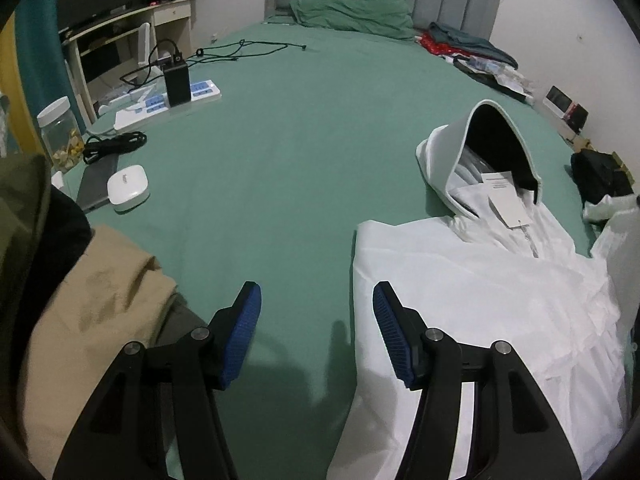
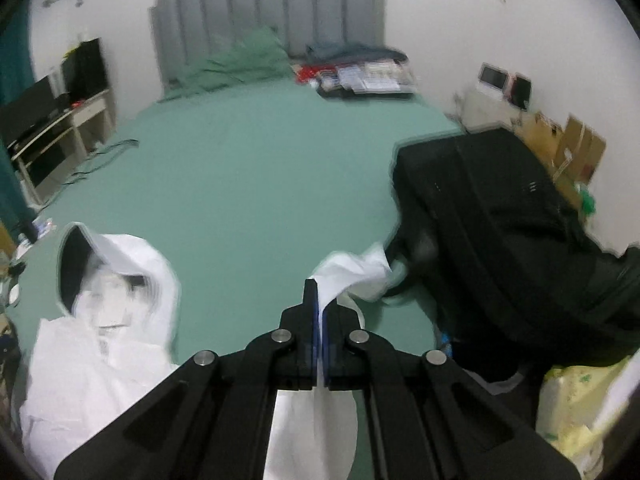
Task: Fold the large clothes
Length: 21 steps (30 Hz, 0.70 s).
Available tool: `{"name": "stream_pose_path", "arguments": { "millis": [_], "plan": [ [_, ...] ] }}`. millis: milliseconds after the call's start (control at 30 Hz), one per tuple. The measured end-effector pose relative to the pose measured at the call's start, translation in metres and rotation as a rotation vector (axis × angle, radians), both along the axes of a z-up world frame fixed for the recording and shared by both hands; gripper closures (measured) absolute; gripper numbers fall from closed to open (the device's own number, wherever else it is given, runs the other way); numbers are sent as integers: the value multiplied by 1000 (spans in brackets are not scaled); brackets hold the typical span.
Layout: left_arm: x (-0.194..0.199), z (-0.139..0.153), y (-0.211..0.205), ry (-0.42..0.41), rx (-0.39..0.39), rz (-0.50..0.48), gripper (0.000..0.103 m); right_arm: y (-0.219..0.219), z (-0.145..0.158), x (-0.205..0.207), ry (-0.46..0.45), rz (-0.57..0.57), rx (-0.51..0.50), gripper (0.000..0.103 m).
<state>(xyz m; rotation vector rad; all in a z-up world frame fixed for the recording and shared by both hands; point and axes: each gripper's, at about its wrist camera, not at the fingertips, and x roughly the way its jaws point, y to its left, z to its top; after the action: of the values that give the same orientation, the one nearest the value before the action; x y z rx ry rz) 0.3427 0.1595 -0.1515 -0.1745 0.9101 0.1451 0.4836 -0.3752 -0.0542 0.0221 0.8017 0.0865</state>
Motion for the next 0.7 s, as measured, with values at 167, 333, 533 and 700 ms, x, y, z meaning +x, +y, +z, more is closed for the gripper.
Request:
{"name": "stream_pose_path", "arguments": {
  "millis": [167, 333, 533, 700],
  "plan": [
    [-8, 2, 7, 26, -43, -8, 42, 89, 23, -31, -51, 106, -5, 102],
    [-12, 5, 19, 38, -72, -3, 42, 181, -7, -53, -32, 227, -76, 102],
    [-12, 7, 27, 58, -103, -1, 42, 263, -80, -93, 105, 390, -112, 101],
    [-14, 9, 33, 59, -122, -4, 42, 300, -129, -125, 257, 483, -137, 99]
  ]
}}
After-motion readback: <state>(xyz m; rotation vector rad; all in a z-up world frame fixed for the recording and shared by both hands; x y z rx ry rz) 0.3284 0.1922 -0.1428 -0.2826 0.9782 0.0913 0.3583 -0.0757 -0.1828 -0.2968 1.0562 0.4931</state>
